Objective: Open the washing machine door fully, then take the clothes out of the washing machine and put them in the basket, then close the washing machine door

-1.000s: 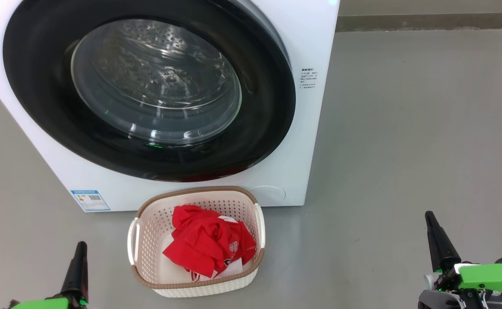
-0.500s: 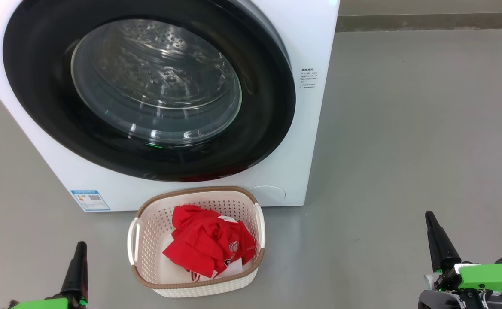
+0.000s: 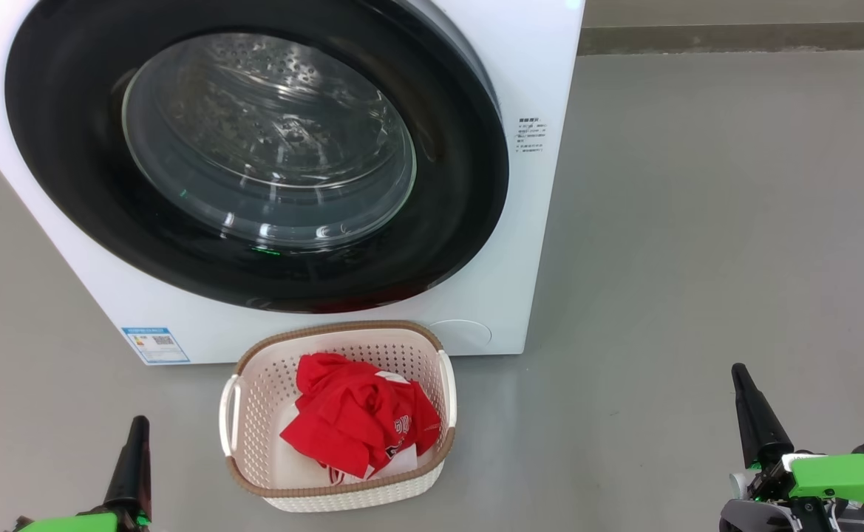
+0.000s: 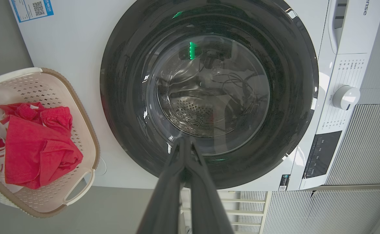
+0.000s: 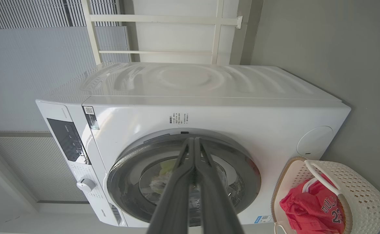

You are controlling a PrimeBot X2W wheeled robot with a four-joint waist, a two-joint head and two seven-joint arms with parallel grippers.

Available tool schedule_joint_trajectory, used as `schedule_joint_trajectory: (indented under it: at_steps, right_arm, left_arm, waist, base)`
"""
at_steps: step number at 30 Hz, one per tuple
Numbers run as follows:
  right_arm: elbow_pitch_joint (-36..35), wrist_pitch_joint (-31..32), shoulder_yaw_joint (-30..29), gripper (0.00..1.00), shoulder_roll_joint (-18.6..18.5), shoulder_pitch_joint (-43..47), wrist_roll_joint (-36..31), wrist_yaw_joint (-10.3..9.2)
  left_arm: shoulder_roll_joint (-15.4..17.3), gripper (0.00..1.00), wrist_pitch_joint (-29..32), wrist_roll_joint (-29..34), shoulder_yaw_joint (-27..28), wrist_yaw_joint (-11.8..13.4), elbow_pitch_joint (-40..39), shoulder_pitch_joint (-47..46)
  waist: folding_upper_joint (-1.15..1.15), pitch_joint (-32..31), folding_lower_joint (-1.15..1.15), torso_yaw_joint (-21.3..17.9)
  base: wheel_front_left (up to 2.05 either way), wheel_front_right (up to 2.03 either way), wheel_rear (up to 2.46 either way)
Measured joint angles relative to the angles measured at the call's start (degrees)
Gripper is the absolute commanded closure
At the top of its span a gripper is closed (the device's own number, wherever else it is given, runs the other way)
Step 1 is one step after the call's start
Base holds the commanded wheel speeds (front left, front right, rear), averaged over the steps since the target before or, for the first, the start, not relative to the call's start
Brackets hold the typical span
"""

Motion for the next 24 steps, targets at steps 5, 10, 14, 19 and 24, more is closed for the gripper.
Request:
schedule_joint_trajectory:
  at_steps: [5, 10, 14, 19, 24]
  right_arm:
    - [0.0, 0.01, -0.01, 1.0, 0.01, 0.0, 0.0, 0.0]
    - [0.0, 0.01, -0.02, 1.0, 0.02, 0.0, 0.0, 0.0]
    - [0.0, 0.01, -0.02, 1.0, 0.02, 0.0, -0.01, 0.0]
    - [0.0, 0.01, -0.03, 1.0, 0.03, 0.0, -0.01, 0.0]
    - [0.0, 0.01, -0.04, 1.0, 0.04, 0.0, -0.07, 0.0]
  left_arm:
    - [0.0, 1.0, 0.0, 0.01, 0.01, 0.0, 0.0, 0.0]
    - [-0.01, 1.0, 0.0, 0.01, 0.01, 0.0, 0.0, 0.0]
    - [-0.01, 1.0, 0.0, 0.02, 0.02, 0.0, 0.0, 0.0]
    - [-0.01, 1.0, 0.0, 0.02, 0.03, 0.0, 0.0, 0.0]
    - [-0.01, 1.0, 0.0, 0.02, 0.04, 0.0, 0.0, 0.0]
  waist:
    - [0.0, 0.0, 0.0, 0.0]
    - [0.0, 0.0, 0.0, 0.0]
    - [0.0, 0.0, 0.0, 0.0]
    - [0.0, 0.0, 0.0, 0.0]
    - [0.0, 0.0, 0.0, 0.0]
  base:
    - [0.0, 0.0, 0.0]
    - [0.0, 0.0, 0.0]
    - [0.0, 0.0, 0.0]
    - [0.0, 0.0, 0.0]
    - [0.0, 0.0, 0.0]
